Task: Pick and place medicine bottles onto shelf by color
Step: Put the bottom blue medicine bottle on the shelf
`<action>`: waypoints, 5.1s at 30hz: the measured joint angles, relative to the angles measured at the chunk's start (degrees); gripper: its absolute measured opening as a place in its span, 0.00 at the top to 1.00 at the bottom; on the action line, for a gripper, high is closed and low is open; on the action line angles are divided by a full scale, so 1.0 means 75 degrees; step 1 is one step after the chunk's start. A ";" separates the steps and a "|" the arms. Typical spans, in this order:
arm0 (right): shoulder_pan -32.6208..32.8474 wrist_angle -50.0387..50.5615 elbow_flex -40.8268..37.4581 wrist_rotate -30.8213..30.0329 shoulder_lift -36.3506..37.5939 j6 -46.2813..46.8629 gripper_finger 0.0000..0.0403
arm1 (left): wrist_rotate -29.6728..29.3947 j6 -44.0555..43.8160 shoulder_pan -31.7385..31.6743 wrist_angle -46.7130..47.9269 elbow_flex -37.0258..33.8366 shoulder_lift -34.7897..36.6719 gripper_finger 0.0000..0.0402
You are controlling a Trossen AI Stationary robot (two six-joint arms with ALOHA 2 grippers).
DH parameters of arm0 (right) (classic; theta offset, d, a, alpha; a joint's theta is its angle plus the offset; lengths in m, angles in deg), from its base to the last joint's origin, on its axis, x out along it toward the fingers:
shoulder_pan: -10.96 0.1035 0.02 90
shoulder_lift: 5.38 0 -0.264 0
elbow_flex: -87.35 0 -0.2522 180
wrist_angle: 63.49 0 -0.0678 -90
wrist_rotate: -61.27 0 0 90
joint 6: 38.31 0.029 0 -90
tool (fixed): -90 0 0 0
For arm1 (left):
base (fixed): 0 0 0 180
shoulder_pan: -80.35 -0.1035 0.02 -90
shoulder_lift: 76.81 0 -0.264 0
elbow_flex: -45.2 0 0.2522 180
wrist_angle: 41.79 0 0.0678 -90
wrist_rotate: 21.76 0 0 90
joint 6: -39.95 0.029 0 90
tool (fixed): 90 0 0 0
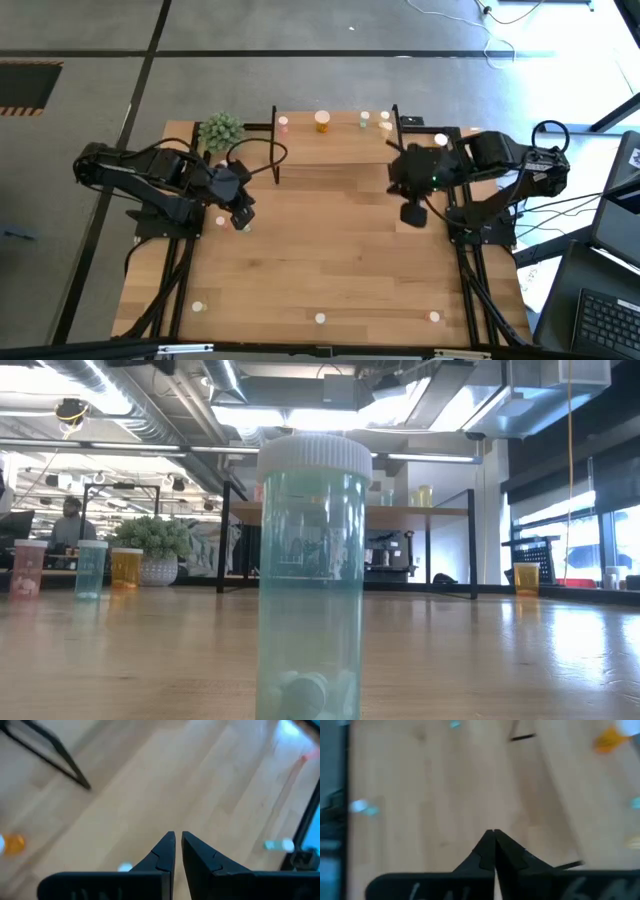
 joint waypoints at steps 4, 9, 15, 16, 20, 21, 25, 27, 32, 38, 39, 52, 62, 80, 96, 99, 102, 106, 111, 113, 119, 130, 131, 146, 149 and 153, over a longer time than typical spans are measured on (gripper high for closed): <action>0.0149 -0.0027 0.0000 0.1083 0.0006 0.0216 1.00 | 0.0467 -0.0174 0.0000 0.0245 0.0000 0.0000 0.93; 0.0279 -0.0036 -0.0003 0.1354 0.0006 0.0410 1.00 | 0.0536 0.0008 0.0000 0.0245 0.0000 0.0000 0.93; 0.0276 -0.0049 -0.0009 0.1237 0.0006 0.0383 1.00 | 0.0782 0.0090 -0.0003 0.0242 0.0000 0.0000 0.93; 0.0276 -0.0049 -0.0009 0.1234 0.0006 0.0379 0.99 | 0.0782 0.0106 -0.0003 0.0242 0.0000 0.0000 0.93; 0.0276 -0.0052 -0.0009 0.1223 0.0006 0.0376 0.98 | 0.0718 0.0098 -0.0003 0.0242 0.0000 0.0000 0.93; 0.0276 -0.0054 -0.0009 0.1220 0.0006 0.0376 0.98 | 0.0691 0.0100 -0.0003 0.0243 0.0000 0.0000 0.93; 0.0276 -0.0055 -0.0009 0.1217 0.0006 0.0349 0.98 | 0.0703 0.0097 -0.0003 0.0328 0.0000 0.0000 0.93; 0.0276 -0.0058 -0.0009 0.1217 0.0006 0.0329 0.98 | 0.0679 0.0097 -0.0003 0.0327 0.0000 0.0000 0.94; 0.0276 -0.0058 -0.0009 0.1167 0.0003 0.0329 0.98 | 0.0677 0.0091 -0.0003 0.0333 0.0000 0.0000 0.97; 0.0273 -0.0058 -0.0012 0.1097 0.0003 0.0327 0.98 | 0.0817 0.0044 -0.0003 0.0345 0.0000 -0.0077 0.93; 0.0273 -0.0058 -0.0012 0.1097 0.0003 0.0327 0.98 | 0.0904 0.0016 -0.0003 0.0348 0.0003 -0.0067 0.91; 0.0274 -0.0058 -0.0015 0.1097 0.0003 0.0345 0.98 | 0.1357 -0.0224 -0.0038 0.0384 0.0003 -0.0259 0.70; 0.0273 -0.0275 -0.0015 0.1138 0.0000 0.0354 0.98 | 0.1352 -0.1858 -0.0210 0.1064 0.0008 -0.0572 0.68; 0.0273 -0.1044 -0.0015 0.1322 -0.0541 0.1172 0.98 | 0.1249 -0.1550 -0.0143 0.1110 0.0003 -0.0603 0.68; 0.0753 -0.2289 -0.0015 0.1714 -0.1834 0.2815 0.98 | 0.0575 -0.0179 0.0213 0.1524 0.0003 -0.0522 0.68; 0.0954 -0.2750 -0.0015 0.1725 -0.2113 0.3061 0.98 | 0.0505 0.0010 0.0213 0.1524 0.0003 -0.0516 0.68; 0.1146 -0.3115 -0.0015 0.1772 -0.2368 0.3154 0.98 | 0.0475 0.0156 0.0213 0.1520 0.0003 -0.0516 0.68; 0.1302 -0.3206 -0.0015 0.1785 -0.2516 0.3156 0.98 | 0.0271 0.0105 0.0213 0.1511 0.0003 -0.0516 0.68; 0.1462 -0.3204 -0.0015 0.1887 -0.2574 0.2821 0.98 | -0.0171 -0.0139 0.0213 0.1486 0.0003 -0.0516 0.68; 0.1501 -0.3205 -0.0015 0.1904 -0.2574 0.2510 0.98 | -0.0198 -0.0229 0.0213 0.1485 0.0003 -0.0516 0.68; 0.1483 -0.3171 -0.0015 0.1945 -0.2574 0.1906 0.98 | -0.0198 -0.0568 0.0213 0.1487 0.0003 -0.0516 0.68; 0.1486 -0.3144 -0.0015 0.1965 -0.2770 0.3133 0.94 | -0.0206 -0.0249 0.0469 0.1443 0.0003 -0.0513 0.68; 0.1486 -0.3182 -0.0015 0.1970 -0.2824 0.3241 0.92 | -0.0212 -0.0163 0.0534 0.1432 0.0003 -0.0511 0.68; 0.1491 -0.3674 -0.0015 0.2866 -0.3846 0.3359 0.62 | -0.0345 0.0508 0.1070 0.1428 0.0003 -0.0501 0.68; 0.1491 -0.3920 -0.0015 0.3232 -0.4000 0.2765 0.60 | -0.0339 0.0514 0.1088 0.1440 0.0003 -0.0501 0.68; 0.1494 -0.4120 -0.0015 0.3304 -0.4071 0.2547 0.59 | -0.0335 0.0514 0.1090 0.1465 0.0003 -0.0501 0.68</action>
